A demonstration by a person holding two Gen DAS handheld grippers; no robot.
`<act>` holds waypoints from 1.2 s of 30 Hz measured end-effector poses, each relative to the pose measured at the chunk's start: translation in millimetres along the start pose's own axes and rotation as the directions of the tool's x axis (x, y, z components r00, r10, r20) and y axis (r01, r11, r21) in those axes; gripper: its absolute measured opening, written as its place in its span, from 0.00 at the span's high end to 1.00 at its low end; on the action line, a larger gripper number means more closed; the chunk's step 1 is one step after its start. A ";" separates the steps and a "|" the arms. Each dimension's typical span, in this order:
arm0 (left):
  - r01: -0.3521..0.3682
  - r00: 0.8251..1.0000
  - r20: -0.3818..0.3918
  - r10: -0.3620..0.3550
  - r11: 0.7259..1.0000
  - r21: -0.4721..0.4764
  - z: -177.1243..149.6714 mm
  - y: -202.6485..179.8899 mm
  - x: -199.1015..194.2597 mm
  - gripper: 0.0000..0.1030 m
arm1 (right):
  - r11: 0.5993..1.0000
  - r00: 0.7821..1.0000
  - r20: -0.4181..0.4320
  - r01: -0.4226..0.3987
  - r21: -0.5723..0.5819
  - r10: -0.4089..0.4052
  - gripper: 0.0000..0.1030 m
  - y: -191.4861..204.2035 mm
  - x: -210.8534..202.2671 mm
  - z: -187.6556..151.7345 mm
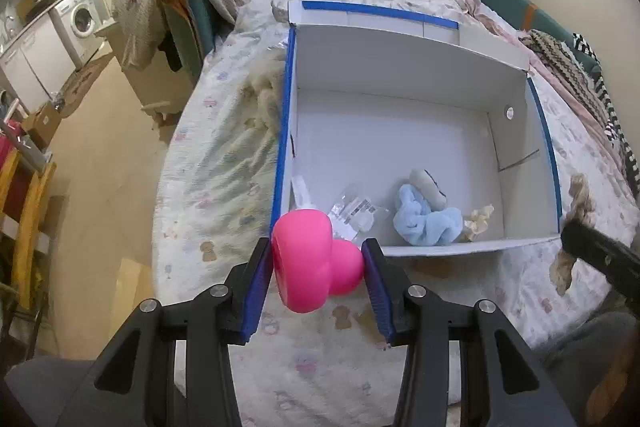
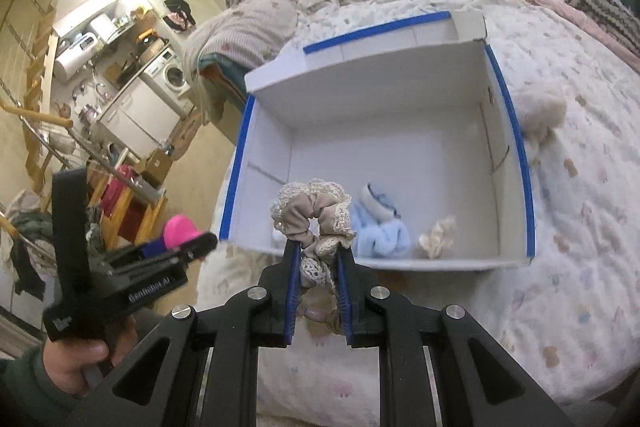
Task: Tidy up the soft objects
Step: 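Carry pink toy toward the box with left tool while right carries lace scrunchie, then open left tool to drop pink duck while right drops lace scrunchie in box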
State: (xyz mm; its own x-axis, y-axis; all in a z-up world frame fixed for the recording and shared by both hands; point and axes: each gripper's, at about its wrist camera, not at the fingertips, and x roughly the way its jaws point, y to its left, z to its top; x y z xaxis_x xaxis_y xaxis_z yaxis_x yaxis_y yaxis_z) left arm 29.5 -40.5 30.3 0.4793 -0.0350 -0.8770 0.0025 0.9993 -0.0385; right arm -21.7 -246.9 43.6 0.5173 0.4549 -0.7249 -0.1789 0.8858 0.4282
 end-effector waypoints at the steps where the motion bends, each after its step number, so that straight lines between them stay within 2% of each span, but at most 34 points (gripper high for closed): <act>1: 0.003 1.000 -0.006 -0.003 1.000 -0.003 3.8 -0.1 2.7 0.60 | 1.000 1.000 0.002 -0.003 -0.001 0.003 0.81 -0.5 1.6 4.4; 7: -0.001 1.000 0.008 0.001 1.000 -0.003 28.1 -3.1 14.0 0.60 | 1.000 0.999 0.032 0.000 -0.020 0.000 0.81 -3.6 9.4 25.2; 10: -0.030 0.999 0.020 0.030 1.000 -0.005 36.7 -4.2 19.7 0.60 | 1.000 0.998 0.060 0.003 -0.017 -0.002 0.81 -10.2 15.1 34.4; 16: -0.043 0.999 0.027 0.041 0.997 0.061 51.6 -17.9 42.1 0.60 | 1.000 0.994 0.111 0.006 0.023 -0.009 0.81 -33.3 30.4 42.6; 24: -0.011 1.000 0.026 0.008 0.996 0.084 61.7 -31.0 75.6 0.60 | 0.996 0.995 0.099 -0.005 0.086 -0.004 0.81 -50.7 50.3 49.7; 29: 0.025 0.999 -0.026 -0.025 1.000 -0.002 62.5 -24.3 95.4 0.60 | 0.990 0.998 0.069 -0.002 0.141 -0.007 0.81 -62.8 66.3 49.2; 36: -0.049 0.999 0.014 0.048 0.999 0.019 68.6 -23.3 98.8 0.60 | 0.987 0.994 -0.017 0.105 0.118 -0.104 0.81 -60.9 93.2 46.9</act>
State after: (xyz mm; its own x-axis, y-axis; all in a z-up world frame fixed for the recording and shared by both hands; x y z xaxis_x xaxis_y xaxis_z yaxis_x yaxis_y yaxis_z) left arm 137.0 -66.1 -22.6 0.4914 0.0135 -0.8708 -0.0043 0.9999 0.0131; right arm 76.7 -262.7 -24.7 0.5191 0.3616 -0.7745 -0.0234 0.9118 0.4101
